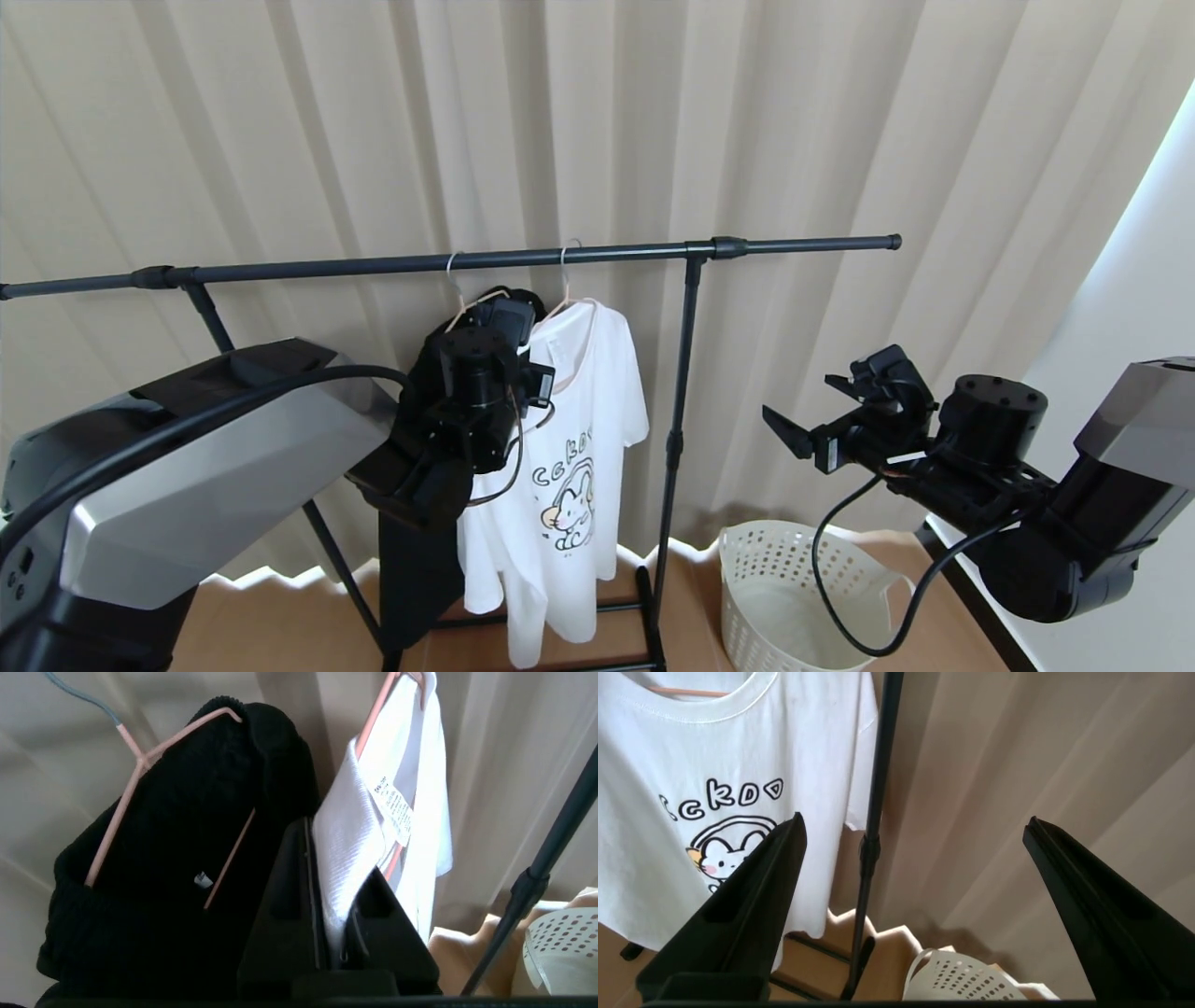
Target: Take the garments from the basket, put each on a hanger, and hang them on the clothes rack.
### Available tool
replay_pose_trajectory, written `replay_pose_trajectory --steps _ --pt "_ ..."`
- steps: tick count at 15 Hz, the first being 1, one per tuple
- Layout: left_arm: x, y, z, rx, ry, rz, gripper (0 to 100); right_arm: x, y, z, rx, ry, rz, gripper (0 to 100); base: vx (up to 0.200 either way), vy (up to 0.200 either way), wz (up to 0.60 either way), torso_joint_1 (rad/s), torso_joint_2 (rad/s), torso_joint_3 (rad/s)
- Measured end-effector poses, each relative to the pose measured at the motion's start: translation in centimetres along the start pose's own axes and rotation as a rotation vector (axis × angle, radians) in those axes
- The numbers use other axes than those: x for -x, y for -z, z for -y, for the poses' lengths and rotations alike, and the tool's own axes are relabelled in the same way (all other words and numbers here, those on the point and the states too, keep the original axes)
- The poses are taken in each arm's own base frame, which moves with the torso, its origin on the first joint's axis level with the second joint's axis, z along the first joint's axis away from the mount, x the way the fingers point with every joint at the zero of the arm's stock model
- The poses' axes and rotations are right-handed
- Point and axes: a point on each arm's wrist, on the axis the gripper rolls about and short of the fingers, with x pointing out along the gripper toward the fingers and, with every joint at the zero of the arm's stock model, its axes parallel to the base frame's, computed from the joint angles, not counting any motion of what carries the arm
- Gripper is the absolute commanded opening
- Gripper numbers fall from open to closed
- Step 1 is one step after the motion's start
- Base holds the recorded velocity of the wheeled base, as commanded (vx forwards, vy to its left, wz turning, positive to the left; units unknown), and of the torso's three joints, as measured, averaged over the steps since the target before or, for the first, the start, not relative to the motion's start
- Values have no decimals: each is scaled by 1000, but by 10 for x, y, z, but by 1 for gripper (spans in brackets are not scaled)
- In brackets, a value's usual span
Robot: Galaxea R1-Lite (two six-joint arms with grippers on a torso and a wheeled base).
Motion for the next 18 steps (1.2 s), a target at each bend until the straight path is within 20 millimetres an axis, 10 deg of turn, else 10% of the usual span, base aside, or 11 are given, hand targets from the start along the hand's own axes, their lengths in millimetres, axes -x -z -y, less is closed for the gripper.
replay_pose_trajectory --steps 7,8,18 --pt "-1 6 1 -4 1 -13 0 0 0 0 1 0 1 100 0 0 0 0 0 0" --pt "-1 7 1 -5 -1 -15 100 0 0 0 1 0 1 100 0 0 0 0 0 0" --pt "22 -16 -17 2 -2 1 100 3 -6 0 4 3 16 100 0 0 0 0 0 0"
